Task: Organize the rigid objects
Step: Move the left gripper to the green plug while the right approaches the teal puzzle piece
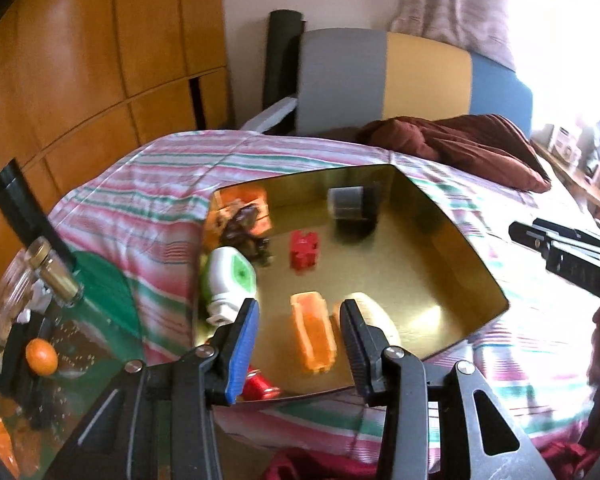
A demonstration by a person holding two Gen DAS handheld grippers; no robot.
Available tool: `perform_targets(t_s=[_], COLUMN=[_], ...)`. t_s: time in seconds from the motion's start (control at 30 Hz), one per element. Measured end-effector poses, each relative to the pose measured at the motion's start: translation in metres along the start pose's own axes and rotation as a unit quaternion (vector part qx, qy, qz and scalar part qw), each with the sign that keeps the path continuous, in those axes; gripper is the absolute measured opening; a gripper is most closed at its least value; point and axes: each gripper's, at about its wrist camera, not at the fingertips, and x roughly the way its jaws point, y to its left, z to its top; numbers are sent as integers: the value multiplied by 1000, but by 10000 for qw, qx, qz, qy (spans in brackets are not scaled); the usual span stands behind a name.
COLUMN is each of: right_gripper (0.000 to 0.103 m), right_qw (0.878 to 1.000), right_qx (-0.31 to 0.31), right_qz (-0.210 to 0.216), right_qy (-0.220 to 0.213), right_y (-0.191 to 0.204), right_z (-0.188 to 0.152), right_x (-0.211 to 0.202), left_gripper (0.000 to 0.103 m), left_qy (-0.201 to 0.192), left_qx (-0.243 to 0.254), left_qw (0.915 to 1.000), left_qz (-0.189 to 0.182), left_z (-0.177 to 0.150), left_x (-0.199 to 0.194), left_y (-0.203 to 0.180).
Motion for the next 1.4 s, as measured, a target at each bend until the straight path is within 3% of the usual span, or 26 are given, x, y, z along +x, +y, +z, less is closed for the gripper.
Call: perform_targets(t_s=[0.43,0.63,0.83,0.9,0.97,1.27,1.4], right_gripper=[46,46,46,46,46,46,46], right_qw=[9885,9726,9524,9360,9214,8783,8669], right_qx=[1012,1584,2172,2892,3541,4623,4852], right_qz=[-1121,-1700,-2137,-1979,-1586,-1184,-1073], right_qy=[-93,-23,68,324,219,303,392], right_y=[-150,-227,-289,-315,-334,-363,-368], right_z=[8,-1,-34,-48,-55,-78,-84], right_x=[-15,-11,-5,0,-3,-8,-5], left_gripper=[50,50,50,50,51,60,61], left_qy=[-4,59,238,276,329,458,719], left_qx=[665,944,1127,1200,1275,1494,1476], left_qw=[9971,9942,9908,9894,9870,9779,9729], left_qz=[-361,-504,-709,-775,-916,-1390,-1627], left_z=[18,24,29,30,32,51,55], left_x=[9,20,33,35,39,57,72], left_y=[-60,-91,-117,-129,-144,-208,-237])
